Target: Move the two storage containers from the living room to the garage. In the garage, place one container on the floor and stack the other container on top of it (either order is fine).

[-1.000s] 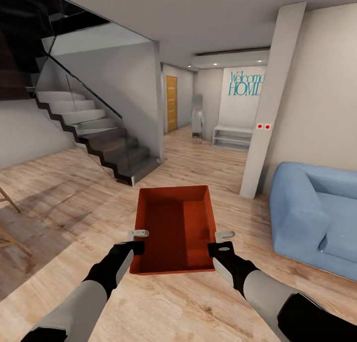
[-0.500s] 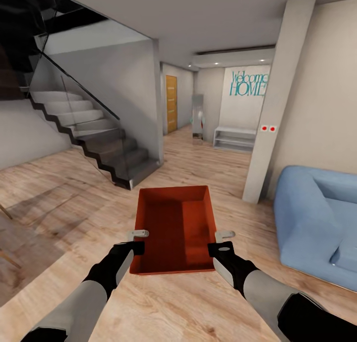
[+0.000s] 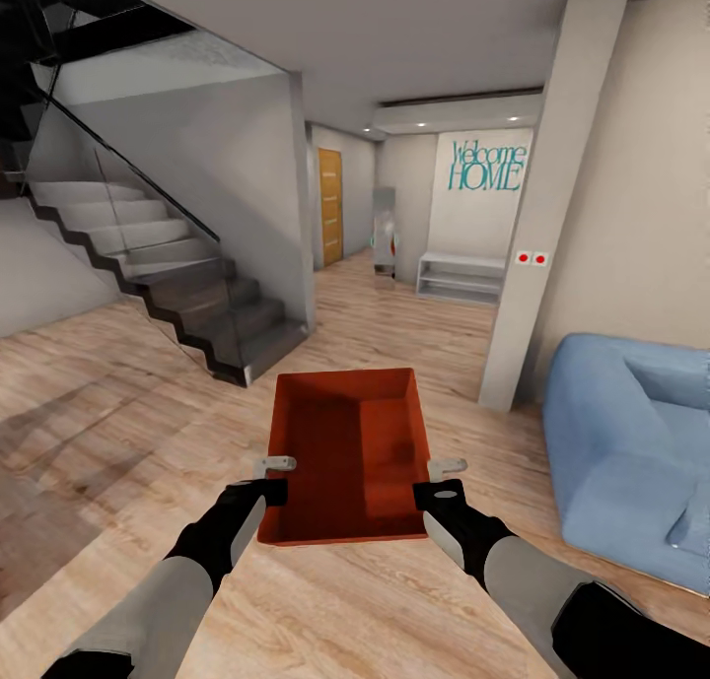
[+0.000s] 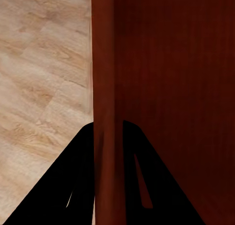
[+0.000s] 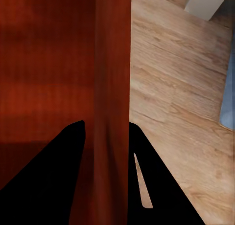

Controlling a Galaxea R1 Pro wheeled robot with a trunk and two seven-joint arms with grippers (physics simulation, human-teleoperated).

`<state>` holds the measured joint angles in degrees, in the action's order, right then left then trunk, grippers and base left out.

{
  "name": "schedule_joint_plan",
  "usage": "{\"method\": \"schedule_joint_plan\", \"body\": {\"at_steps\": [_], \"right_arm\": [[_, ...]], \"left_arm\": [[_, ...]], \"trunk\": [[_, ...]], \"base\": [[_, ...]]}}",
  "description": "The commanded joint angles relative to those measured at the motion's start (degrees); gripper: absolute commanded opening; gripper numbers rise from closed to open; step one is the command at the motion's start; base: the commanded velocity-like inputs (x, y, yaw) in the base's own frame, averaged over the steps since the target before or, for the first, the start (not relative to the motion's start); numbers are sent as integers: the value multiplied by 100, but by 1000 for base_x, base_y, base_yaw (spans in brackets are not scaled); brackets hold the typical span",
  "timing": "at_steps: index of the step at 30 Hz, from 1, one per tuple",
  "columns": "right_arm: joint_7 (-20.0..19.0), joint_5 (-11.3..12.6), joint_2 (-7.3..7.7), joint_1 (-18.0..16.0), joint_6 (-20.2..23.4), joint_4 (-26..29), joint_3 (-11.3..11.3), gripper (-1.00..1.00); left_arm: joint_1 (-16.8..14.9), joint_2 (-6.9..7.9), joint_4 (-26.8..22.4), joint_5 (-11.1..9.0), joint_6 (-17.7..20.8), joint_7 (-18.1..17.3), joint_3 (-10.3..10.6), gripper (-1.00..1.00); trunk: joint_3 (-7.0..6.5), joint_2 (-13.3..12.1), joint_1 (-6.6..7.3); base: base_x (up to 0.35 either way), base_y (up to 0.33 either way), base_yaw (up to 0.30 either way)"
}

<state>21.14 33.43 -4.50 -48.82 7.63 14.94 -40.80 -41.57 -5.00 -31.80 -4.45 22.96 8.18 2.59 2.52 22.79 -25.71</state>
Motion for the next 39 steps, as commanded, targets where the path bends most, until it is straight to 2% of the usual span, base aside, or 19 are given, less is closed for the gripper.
{"method": "schedule_joint_plan", "body": {"at_steps": [1, 39], "right_arm": [[347, -152, 2, -14, -254, 18, 196, -100], [346, -152, 6, -14, -254, 18, 196, -100]], "left_arm": [[3, 8, 156, 75, 42, 78, 5, -100], [2, 8, 163, 75, 47, 78, 5, -100]], "trunk": [[12, 13, -7], [12, 13, -7]], "base": [[322, 0, -147], [322, 0, -14]]}}
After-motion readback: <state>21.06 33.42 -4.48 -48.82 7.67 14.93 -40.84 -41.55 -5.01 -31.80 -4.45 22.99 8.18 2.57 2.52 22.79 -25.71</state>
